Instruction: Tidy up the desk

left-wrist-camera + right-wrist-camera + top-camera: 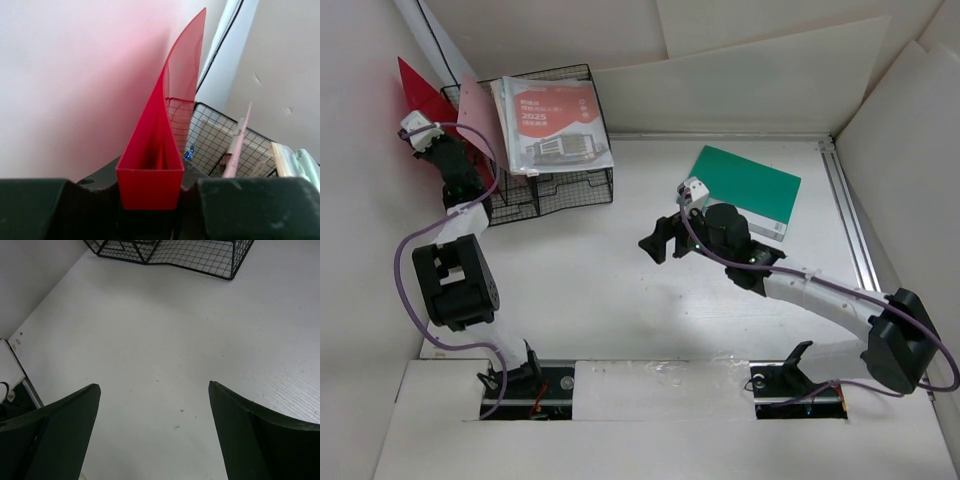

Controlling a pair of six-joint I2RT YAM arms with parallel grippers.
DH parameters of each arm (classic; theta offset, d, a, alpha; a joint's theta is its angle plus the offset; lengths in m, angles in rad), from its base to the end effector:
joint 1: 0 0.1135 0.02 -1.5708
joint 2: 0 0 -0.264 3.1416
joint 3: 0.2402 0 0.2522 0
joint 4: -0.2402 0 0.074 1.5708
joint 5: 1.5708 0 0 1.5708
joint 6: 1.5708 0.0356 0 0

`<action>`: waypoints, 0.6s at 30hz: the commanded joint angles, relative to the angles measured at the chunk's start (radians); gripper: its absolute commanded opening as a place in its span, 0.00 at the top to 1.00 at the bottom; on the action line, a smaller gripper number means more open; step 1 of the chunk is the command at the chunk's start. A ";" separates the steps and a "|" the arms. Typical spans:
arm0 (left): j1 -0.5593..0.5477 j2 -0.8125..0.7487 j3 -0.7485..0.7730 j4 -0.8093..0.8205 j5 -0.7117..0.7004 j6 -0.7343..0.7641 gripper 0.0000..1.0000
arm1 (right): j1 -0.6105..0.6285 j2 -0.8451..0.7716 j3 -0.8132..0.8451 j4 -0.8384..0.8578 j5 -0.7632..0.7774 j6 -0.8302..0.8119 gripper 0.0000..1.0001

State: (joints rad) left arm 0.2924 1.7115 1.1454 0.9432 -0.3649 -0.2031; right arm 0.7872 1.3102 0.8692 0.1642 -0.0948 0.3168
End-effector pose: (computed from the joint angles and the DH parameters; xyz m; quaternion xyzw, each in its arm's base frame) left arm 0.3752 0.1262 0.3336 -0.2810 0.4990 0.1382 0.8080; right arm 0.2125 0.2180 0.2884 -0.2135 0.7684 0.3479 0.4929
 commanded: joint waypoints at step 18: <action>-0.116 0.137 0.103 -0.207 -0.169 0.242 1.00 | 0.010 -0.089 0.025 0.035 0.047 -0.002 0.05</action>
State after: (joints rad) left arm 0.1596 1.8393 1.2713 0.7620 -0.5201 0.0113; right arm 0.7872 1.2438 0.8692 0.1646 -0.0669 0.3172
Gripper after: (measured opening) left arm 0.126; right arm 0.949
